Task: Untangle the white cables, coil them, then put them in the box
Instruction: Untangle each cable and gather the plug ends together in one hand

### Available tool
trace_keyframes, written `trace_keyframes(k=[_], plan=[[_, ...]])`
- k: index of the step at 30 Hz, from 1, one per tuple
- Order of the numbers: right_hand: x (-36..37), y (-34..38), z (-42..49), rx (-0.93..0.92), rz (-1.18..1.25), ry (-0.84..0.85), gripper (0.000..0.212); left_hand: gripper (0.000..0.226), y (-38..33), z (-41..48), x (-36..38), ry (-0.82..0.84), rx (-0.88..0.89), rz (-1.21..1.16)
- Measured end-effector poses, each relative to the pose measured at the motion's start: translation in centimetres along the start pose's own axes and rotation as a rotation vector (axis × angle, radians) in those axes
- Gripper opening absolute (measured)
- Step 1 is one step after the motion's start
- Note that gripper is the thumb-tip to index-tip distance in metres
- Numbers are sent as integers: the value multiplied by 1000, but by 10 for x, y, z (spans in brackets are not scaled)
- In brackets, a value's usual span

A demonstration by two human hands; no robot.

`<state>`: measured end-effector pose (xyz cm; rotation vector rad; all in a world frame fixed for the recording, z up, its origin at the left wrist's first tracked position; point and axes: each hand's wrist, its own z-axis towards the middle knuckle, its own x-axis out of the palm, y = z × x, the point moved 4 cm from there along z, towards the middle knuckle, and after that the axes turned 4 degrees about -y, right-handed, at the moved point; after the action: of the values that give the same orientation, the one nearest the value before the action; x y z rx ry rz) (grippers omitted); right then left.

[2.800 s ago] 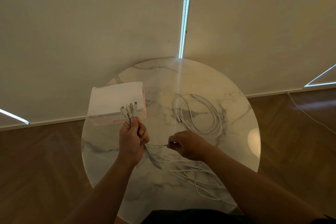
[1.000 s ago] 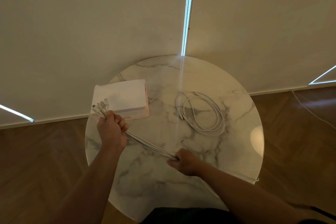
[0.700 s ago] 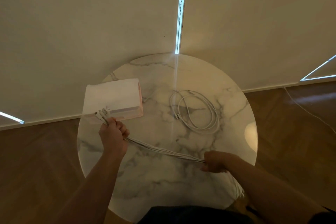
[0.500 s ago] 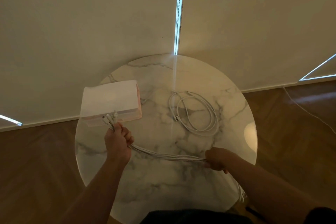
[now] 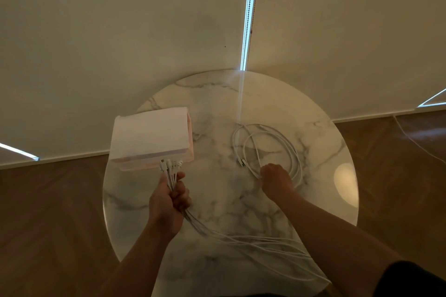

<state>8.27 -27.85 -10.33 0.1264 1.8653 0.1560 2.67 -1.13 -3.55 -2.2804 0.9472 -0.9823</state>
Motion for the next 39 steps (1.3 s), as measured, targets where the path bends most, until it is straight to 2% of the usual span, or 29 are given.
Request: trace_keyframes(k=[3, 5, 8, 12, 17, 24, 27, 31, 36, 39], plan=[[4, 1, 2, -14, -78, -15, 23, 39, 0, 2, 3, 23, -33, -44], [4, -1, 5, 14, 0, -19, 20, 36, 1, 5, 4, 28, -35, -40], [-13, -4, 5, 79, 336, -112, 11, 34, 4, 8, 7, 37, -12, 0], [-54, 9, -11, 38, 833, -148, 9, 37, 7, 10, 11, 52, 14, 48], [-89, 44, -44, -24, 1100, -117, 9, 33, 12, 10, 24, 23, 54, 150], [-91, 103, -83, -115, 1089, -35, 10, 32, 14, -1, 45, 18, 98, 286], [-85, 116, -89, -130, 1084, -27, 9, 38, 14, -2, 45, 38, 109, 320], [-80, 121, -85, -113, 1047, -49, 7, 43, 14, -9, 48, 67, 115, 325], [-79, 117, -82, -91, 1007, -60, 10, 30, 15, -9, 48, 67, 129, 326], [-75, 115, -84, -112, 876, -17, 21, 30, 15, -6, 45, 27, 151, 329]])
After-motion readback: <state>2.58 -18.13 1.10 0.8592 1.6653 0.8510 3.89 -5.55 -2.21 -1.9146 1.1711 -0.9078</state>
